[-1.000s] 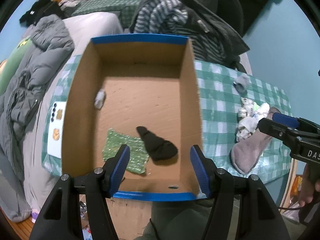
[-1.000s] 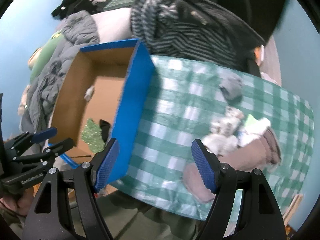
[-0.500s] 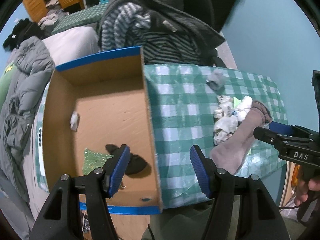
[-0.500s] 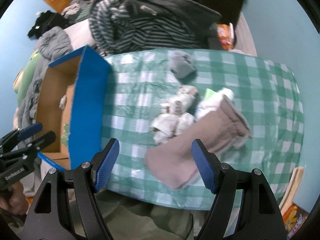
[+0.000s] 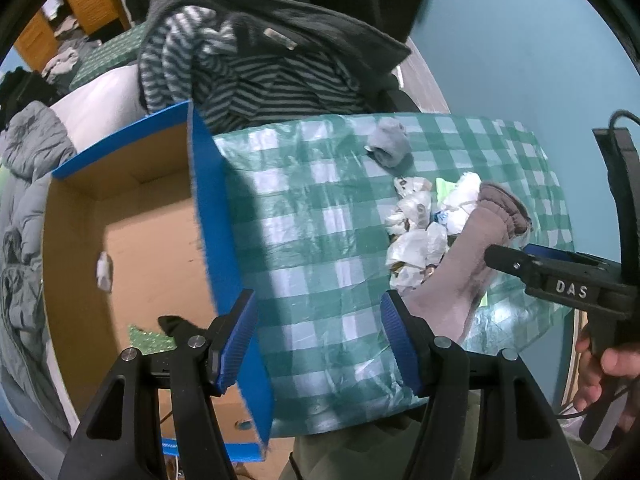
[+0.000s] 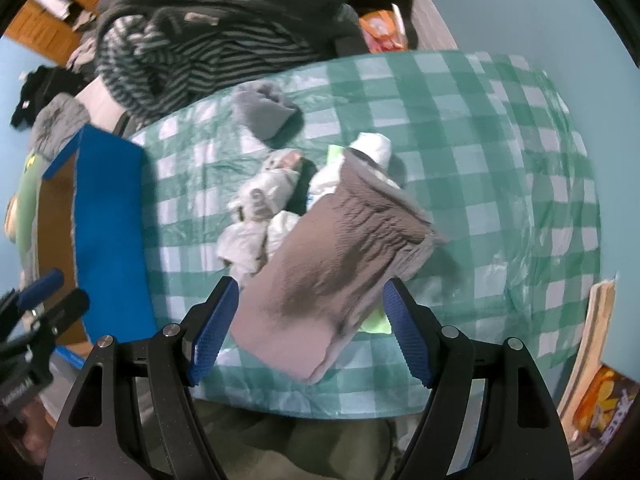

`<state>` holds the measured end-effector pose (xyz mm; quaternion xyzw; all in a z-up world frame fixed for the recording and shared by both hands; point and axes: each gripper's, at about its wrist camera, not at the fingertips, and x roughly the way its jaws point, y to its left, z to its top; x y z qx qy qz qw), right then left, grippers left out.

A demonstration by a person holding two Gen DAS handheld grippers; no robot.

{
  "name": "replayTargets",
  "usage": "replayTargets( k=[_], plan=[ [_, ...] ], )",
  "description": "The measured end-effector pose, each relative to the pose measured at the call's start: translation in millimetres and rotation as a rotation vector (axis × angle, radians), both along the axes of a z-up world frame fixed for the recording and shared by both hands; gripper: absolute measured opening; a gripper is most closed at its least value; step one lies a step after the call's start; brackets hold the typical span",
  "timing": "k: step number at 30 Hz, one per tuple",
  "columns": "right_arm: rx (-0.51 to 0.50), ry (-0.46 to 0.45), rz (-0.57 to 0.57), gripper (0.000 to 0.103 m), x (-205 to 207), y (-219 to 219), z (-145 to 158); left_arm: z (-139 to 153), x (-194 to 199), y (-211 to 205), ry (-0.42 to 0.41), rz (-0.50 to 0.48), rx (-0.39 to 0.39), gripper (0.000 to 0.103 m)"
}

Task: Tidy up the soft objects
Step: 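Move both grippers back to the table toward the grey-brown fuzzy sock, then grasp the grey-brown fuzzy sock with the right gripper while the left gripper grasps a white plastic bundle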

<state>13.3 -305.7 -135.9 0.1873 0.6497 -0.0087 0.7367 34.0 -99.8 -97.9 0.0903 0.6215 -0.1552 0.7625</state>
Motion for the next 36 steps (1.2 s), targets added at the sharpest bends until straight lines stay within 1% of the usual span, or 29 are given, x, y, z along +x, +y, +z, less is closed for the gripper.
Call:
replayTargets(
  k=[5,9,13,15,20,21,23,26,27,28,29,36],
  plan=[
    [0.004,0.033,-0.045,0.076,6.4,-6.8,-15.1,-14.1,3.3,-12.6,0.026,-0.019,0.011,0.064],
    [-0.012,0.049,-0.051,0.076,10.7,-4.5,-23.9,-25.3,5.0,-20.7,0.038,-0.038,0.032,0.064],
    [-0.058,0.079,-0.058,0.076,12.7,-1.3,-36.7,-33.3,5.4,-26.0,0.044,-0.057,0.051,0.064],
    [-0.06,0.088,-0.064,0.076,13.2,-0.5,-41.5,-38.3,5.3,-28.0,0.051,-0.063,0.061,0.064],
    [-0.08,0.099,-0.057,0.075,15.4,2.5,-49.2,-46.4,6.4,-29.6,0.079,-0.057,0.062,0.064],
    [-0.081,0.098,-0.054,0.073,15.4,3.0,-50.0,-47.0,6.9,-29.7,0.083,-0.053,0.058,0.064],
    [-0.069,0.092,-0.04,0.051,14.4,2.9,-49.7,-48.0,8.0,-29.8,0.088,-0.044,0.05,0.064],
    [-0.058,0.084,-0.017,0.038,11.2,3.6,-48.9,-50.7,9.4,-29.8,0.1,-0.03,0.041,0.064],
    [-0.057,0.077,-0.007,0.036,8.8,2.6,-47.1,-51.4,10.0,-29.8,0.105,-0.024,0.038,0.064],
    [-0.052,0.073,-0.003,0.032,7.5,2.3,-45.7,-51.9,10.4,-29.6,0.108,-0.02,0.034,0.064],
    [-0.041,0.067,-0.001,0.024,4.7,-0.3,-43.5,-52.2,10.7,-29.7,0.11,-0.015,0.031,0.064],
    [-0.009,0.034,0.009,0.02,-13.9,-21.3,-27.7,-56.6,12.7,-34.5,0.129,0.004,0.017,0.064]
  ],
)
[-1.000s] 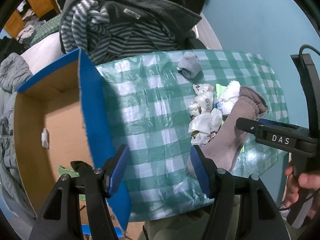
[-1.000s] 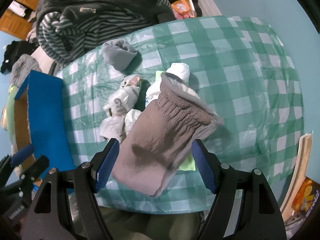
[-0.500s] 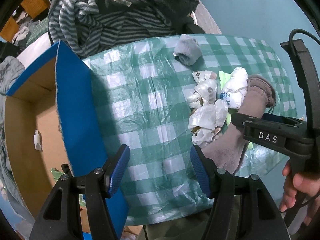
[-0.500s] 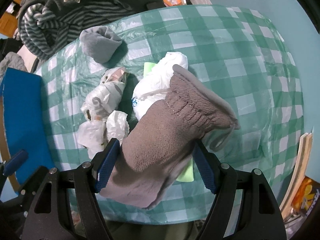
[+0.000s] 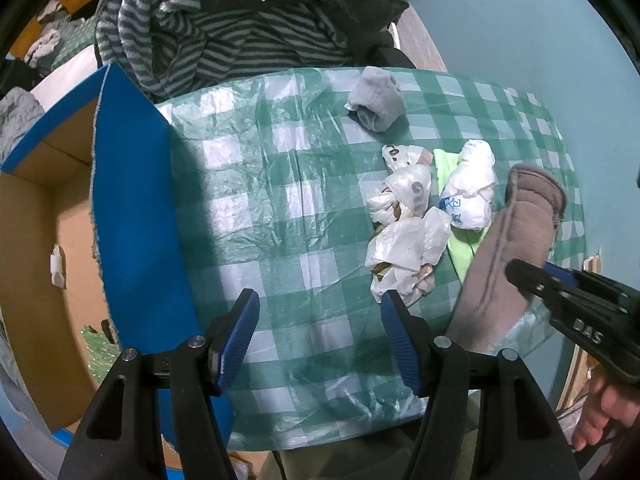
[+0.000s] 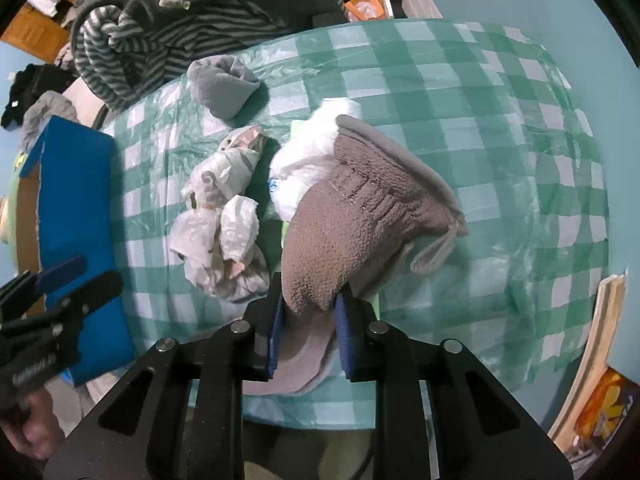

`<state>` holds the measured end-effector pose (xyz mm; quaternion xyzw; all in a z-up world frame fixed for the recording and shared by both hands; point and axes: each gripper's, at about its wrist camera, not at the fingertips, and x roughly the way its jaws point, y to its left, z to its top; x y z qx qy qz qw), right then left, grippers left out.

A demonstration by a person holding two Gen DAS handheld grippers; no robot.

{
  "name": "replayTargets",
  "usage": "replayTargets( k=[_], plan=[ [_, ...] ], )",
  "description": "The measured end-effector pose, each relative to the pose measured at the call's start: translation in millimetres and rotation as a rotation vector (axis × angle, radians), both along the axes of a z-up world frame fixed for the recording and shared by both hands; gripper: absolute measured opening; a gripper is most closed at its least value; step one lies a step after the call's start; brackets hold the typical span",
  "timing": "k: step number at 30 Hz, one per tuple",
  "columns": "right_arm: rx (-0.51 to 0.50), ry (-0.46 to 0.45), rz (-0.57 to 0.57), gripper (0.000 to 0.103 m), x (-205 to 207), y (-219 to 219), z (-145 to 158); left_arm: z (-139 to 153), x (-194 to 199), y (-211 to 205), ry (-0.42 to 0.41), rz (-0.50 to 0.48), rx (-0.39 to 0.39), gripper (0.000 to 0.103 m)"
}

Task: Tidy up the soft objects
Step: 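Grasp the grey-brown fuzzy sock with the right gripper while the left gripper grasps a white plastic bundle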

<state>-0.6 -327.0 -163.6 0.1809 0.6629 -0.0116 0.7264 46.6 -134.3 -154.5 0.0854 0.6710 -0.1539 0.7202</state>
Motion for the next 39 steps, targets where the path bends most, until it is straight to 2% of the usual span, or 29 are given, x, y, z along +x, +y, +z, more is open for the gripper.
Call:
replayTargets(
  k=[15,17,30,33,35,37,38,39],
  plan=[
    [0.028,-0.059,-0.071,0.017,-16.3,-53.5,13.3,-20.0,11.9,-44.7,0.057,0.017,-0.034,0.07],
    [0.027,-0.06,-0.074,0.017,-17.6,-59.8,12.9,-25.0,15.6,-51.2,0.066,0.023,-0.032,0.075],
    [0.03,-0.075,-0.014,0.016,-12.7,-87.3,7.5,-59.5,32.4,-69.5,0.126,0.131,-0.003,0.076],
    [0.036,-0.085,0.005,0.016,-11.6,-89.8,8.7,-63.9,33.2,-69.6,0.124,0.151,-0.017,0.076],
    [0.037,-0.091,0.021,0.016,-10.4,-90.4,9.4,-66.9,31.7,-70.9,0.125,0.154,-0.013,0.07],
    [0.041,-0.096,0.031,0.016,-9.7,-90.5,9.7,-69.9,30.5,-71.1,0.136,0.149,-0.019,0.053],
    [0.044,-0.098,0.036,0.016,-9.3,-90.1,9.8,-71.6,29.3,-71.2,0.143,0.145,-0.017,0.049],
    [0.047,-0.101,0.042,0.016,-8.8,-90.1,10.1,-73.4,28.0,-71.5,0.146,0.139,-0.01,0.04]
  ],
)
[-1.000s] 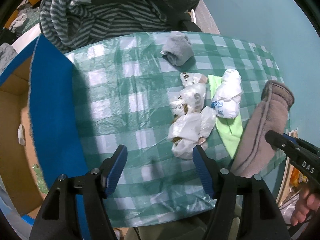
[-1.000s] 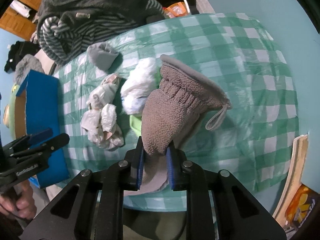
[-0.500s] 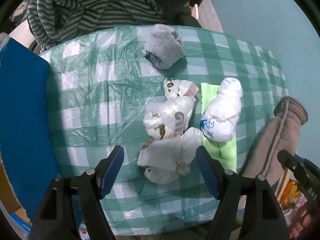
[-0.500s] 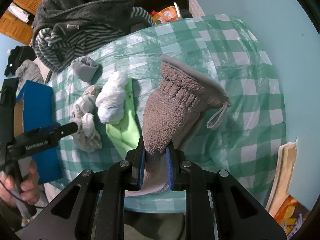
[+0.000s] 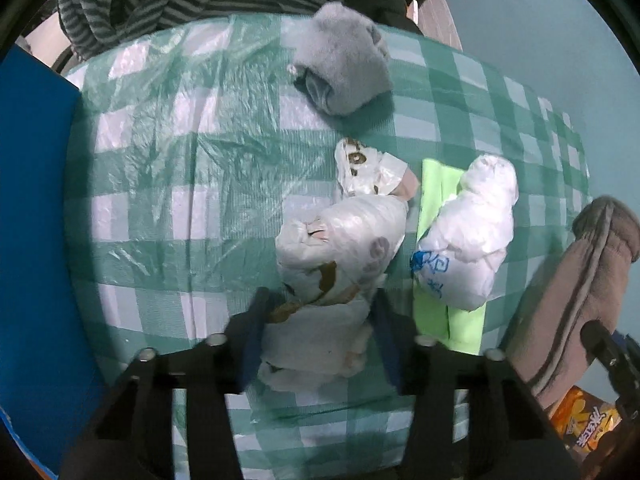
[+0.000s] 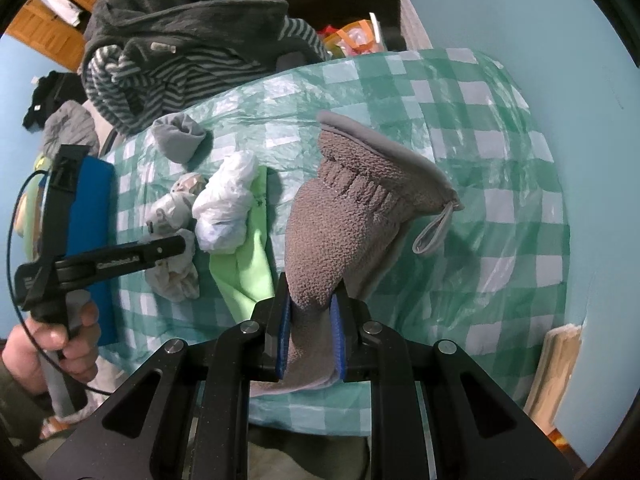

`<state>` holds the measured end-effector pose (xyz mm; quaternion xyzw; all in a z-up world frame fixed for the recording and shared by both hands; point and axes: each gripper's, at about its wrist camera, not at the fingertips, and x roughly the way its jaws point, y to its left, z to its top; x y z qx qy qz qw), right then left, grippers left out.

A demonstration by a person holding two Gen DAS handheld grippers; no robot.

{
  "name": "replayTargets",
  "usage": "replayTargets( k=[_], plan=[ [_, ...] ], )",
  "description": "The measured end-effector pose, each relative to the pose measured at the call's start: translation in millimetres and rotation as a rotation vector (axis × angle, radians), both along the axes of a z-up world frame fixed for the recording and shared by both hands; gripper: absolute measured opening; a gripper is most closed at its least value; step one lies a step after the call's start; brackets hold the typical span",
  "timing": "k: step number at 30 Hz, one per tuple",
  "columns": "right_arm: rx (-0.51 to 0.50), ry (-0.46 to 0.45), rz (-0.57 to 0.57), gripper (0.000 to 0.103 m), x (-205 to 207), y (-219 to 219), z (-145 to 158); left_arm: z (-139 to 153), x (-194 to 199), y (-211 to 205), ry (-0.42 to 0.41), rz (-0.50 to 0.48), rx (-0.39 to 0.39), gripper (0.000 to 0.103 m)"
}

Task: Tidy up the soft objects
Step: 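Grasp the grey-brown fuzzy sock with the right gripper while the left gripper grasps a white plastic bundle, then lift the fuzzy sock and white bundle and carry both toward the box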

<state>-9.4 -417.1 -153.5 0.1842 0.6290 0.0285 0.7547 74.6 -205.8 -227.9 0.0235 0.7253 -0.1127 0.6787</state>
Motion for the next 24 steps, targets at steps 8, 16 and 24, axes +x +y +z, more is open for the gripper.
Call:
replayTargets(
  k=[8,16,24],
  plan=[
    [0.002,-0.033,0.052,0.016,4.2,3.5,6.6,9.4,-17.0,-2.6,-0.064,-0.062,0.044,0.026],
    [-0.01,-0.055,0.086,0.015,5.1,9.6,16.0,46.5,-28.6,9.1,-0.14,-0.103,0.042,0.025],
    [-0.016,-0.092,0.109,0.015,5.0,17.9,35.1,73.9,-42.3,26.6,-0.204,-0.111,0.041,0.025]
  ],
)
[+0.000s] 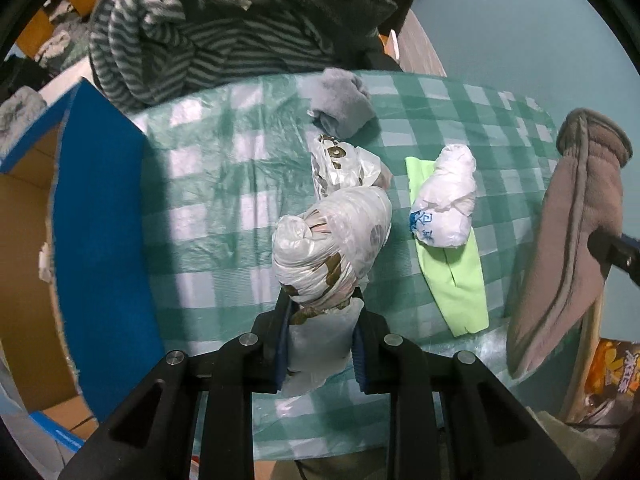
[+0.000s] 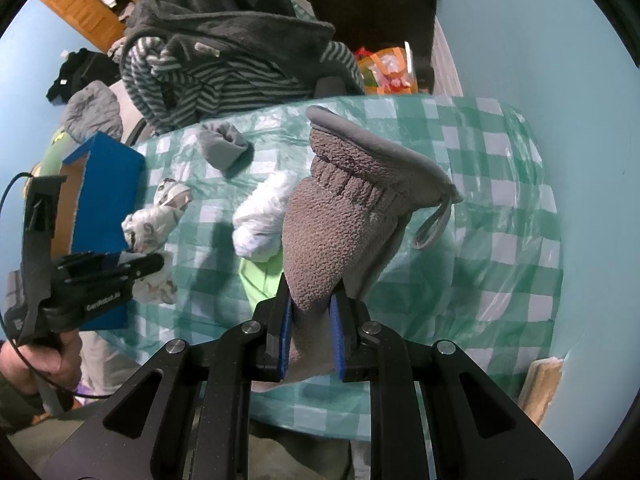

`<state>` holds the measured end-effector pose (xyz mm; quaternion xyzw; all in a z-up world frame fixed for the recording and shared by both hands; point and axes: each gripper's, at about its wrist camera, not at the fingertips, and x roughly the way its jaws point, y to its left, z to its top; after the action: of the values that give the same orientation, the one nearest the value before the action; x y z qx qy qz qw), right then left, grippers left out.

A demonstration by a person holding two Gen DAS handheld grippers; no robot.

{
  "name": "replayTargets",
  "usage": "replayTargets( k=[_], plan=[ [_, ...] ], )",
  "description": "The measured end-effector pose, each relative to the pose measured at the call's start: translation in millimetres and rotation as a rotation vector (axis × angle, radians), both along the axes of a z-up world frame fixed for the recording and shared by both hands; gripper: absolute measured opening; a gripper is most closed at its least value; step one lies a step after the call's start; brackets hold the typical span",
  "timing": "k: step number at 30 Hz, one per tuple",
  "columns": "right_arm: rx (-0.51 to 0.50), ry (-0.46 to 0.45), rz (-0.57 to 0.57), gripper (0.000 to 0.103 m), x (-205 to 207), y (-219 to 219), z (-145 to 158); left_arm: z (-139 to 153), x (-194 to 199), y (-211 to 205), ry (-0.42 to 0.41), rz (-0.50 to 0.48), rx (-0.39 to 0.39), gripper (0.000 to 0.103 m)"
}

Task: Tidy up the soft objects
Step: 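Lift the fuzzy sock and white bundle and carry both toward the box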

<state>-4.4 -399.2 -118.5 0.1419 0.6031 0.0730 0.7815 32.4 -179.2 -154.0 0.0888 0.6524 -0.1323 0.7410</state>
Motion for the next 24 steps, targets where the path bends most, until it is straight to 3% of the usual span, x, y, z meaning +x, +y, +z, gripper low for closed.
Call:
replayTargets(
  k=[24],
  plan=[
    [0.013,-0.102,0.029,0.015,6.5,50.2,60.3,82.6,-16.7,55.5,-0.122,0.029,-0.081,0.025]
  ],
)
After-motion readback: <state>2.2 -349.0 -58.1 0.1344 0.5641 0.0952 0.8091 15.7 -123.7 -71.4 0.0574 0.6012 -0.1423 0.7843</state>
